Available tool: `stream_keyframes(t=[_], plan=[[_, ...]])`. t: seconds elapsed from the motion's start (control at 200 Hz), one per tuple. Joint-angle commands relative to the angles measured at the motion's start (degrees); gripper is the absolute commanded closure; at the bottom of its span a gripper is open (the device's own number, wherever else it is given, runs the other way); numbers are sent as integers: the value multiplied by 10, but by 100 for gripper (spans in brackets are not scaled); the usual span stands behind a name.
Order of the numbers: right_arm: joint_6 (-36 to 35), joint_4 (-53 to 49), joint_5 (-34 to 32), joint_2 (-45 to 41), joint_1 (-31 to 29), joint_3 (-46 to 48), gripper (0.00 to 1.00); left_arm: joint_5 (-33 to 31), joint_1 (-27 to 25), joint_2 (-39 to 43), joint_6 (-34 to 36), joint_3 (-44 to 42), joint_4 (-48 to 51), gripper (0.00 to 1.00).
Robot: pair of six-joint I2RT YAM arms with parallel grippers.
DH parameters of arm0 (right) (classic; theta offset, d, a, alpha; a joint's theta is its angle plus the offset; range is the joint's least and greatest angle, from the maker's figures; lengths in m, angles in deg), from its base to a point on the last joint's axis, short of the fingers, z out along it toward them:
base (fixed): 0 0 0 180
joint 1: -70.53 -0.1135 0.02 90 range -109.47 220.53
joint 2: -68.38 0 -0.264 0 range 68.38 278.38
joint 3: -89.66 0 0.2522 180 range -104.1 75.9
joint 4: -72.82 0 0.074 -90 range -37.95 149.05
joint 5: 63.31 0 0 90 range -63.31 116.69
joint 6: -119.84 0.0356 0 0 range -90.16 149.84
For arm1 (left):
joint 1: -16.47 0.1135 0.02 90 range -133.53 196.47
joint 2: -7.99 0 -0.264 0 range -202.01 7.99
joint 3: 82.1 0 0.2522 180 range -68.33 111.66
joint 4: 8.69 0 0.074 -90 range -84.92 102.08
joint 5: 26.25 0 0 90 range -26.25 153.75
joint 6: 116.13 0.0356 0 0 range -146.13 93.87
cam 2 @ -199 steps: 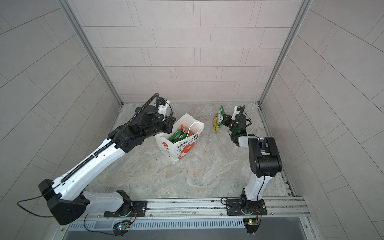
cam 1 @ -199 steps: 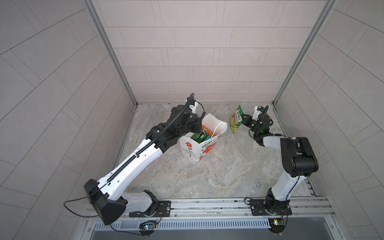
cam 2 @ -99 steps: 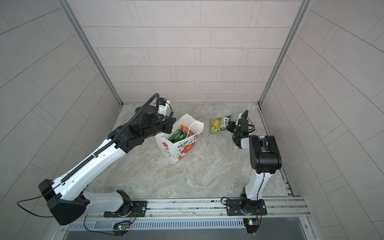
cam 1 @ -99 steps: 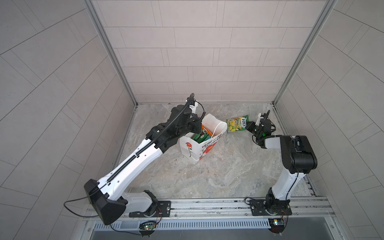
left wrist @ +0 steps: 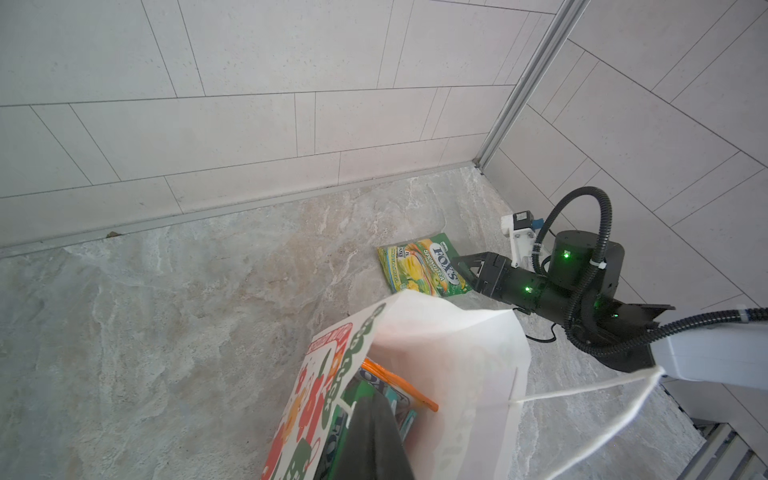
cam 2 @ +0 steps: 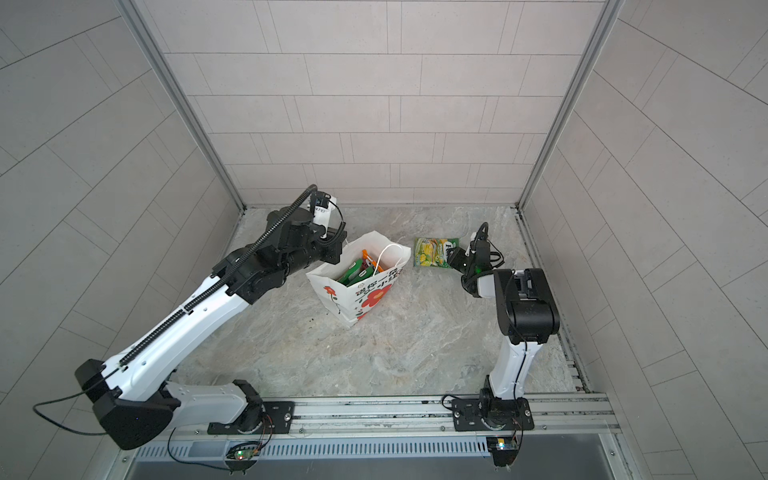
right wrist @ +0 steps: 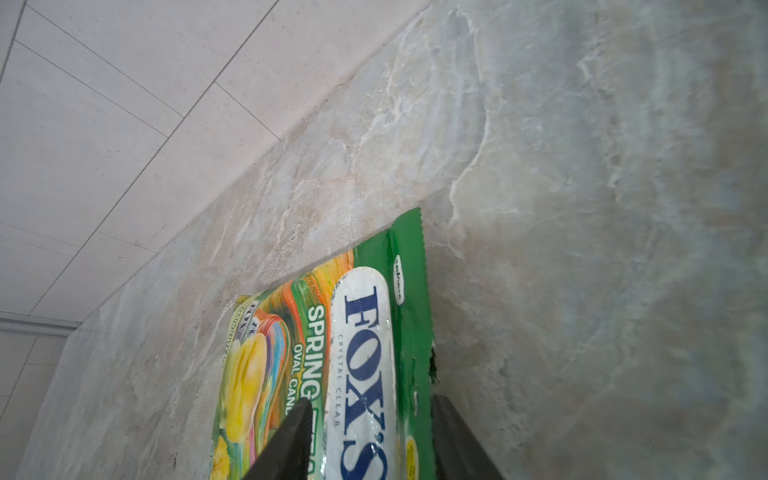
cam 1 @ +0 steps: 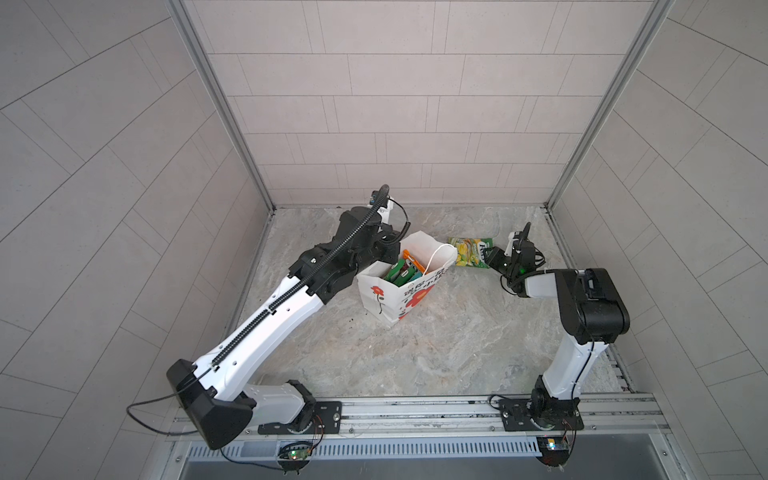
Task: Take the snacks out of the paper bag
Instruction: 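Release the pack and raise the right gripper while the left gripper holds the bag, then move the right gripper over the bag opening and lower it inside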
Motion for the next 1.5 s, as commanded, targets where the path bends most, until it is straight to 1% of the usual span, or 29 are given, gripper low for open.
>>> stream_keyframes(t=[0.0, 0.17, 0.27, 0.43, 0.595, 0.681, 0.811, 0.976, 1.041, 1.141, 1.211, 1.316, 1.401, 1.496], plan=[[-33, -60, -29, -73, -2, 12, 47, 18, 14, 2, 37, 44, -22, 100], [-80, -172, -15, -168, -2, 10, 45, 34, 40, -5, 64, 69, -30, 100], [-95, -206, 11, -229, -6, 16, 45, 50, 52, -13, 85, 93, -30, 100], [-135, -276, 36, -313, -41, 8, 44, 80, 68, -32, 117, 127, -22, 100], [-156, -327, 46, -371, -78, -9, 43, 126, 92, -51, 134, 154, -26, 100], [-174, -354, 37, -391, -97, -24, 43, 138, 98, -67, 151, 178, -22, 100], [-191, -383, 28, -402, -127, -41, 42, 182, 102, -98, 162, 221, 0, 100], [-221, -424, 4, -414, -164, -56, 42, 232, 102, -127, 164, 235, 9, 100], [-239, -452, -30, -426, -180, -64, 42, 260, 101, -134, 157, 232, 12, 100], [-262, -493, -86, -446, -196, -76, 42, 283, 92, -132, 142, 220, 14, 100], [-273, -518, -113, -460, -202, -84, 42, 279, 77, -127, 138, 207, 16, 100], [-284, -543, -113, -483, -206, -96, 42, 253, 48, -114, 134, 187, 21, 100], [-289, -557, -74, -504, -212, -110, 42, 228, 25, -104, 126, 169, 20, 100], [-294, -570, -7, -524, -223, -123, 42, 199, 7, -96, 114, 156, 18, 100]])
